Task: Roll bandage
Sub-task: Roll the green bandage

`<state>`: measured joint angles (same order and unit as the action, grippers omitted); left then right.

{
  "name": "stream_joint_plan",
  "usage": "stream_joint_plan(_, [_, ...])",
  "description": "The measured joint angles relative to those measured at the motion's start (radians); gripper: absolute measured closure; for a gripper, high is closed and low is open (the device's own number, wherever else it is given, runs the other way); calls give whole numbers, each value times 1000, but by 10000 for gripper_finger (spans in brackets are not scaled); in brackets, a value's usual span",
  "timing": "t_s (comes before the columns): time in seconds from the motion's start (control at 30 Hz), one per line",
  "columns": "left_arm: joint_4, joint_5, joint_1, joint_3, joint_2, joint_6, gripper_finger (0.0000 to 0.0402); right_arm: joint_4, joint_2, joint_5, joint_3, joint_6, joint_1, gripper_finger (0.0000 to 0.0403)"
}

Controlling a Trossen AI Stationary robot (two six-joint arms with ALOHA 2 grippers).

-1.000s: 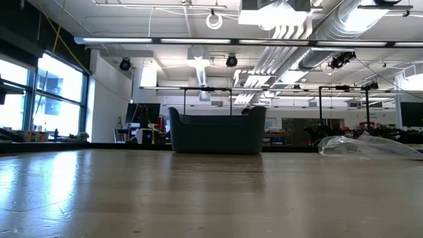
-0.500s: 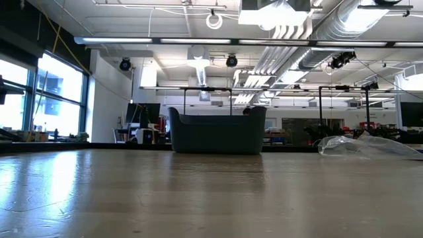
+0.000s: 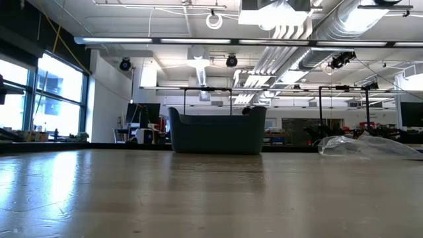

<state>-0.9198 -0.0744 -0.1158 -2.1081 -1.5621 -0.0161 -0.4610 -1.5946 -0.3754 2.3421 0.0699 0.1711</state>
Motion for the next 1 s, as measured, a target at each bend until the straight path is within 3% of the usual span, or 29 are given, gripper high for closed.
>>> stream_joint_plan(0.13, [10,-11,67,1,-33,-52,399,-3,47,8,0,1,-68,403])
stream_joint_plan(0.23, [16,-75,117,0,-63,-95,400,-50,60,11,0,23,-126,403])
stream_joint_plan(0.37, [44,-173,188,1,-86,-122,400,-226,60,17,-1,110,-207,403])
stream_joint_plan(0.5, [95,-177,241,1,-73,-170,400,-466,53,44,0,218,-286,403])
stream_joint_plan(0.6, [99,-172,259,0,-71,-203,400,-592,20,136,-3,267,-335,403])
stream_joint_plan(0.73, [86,-168,271,1,-72,-229,399,-602,-25,249,-95,295,-357,403])
stream_joint_plan(0.87, [16,-175,295,1,-71,-300,399,-490,-46,445,-277,369,-358,398])
stream_joint_plan(1.0, [-123,-176,333,1,-71,-380,398,-271,-44,704,-474,488,-332,357])
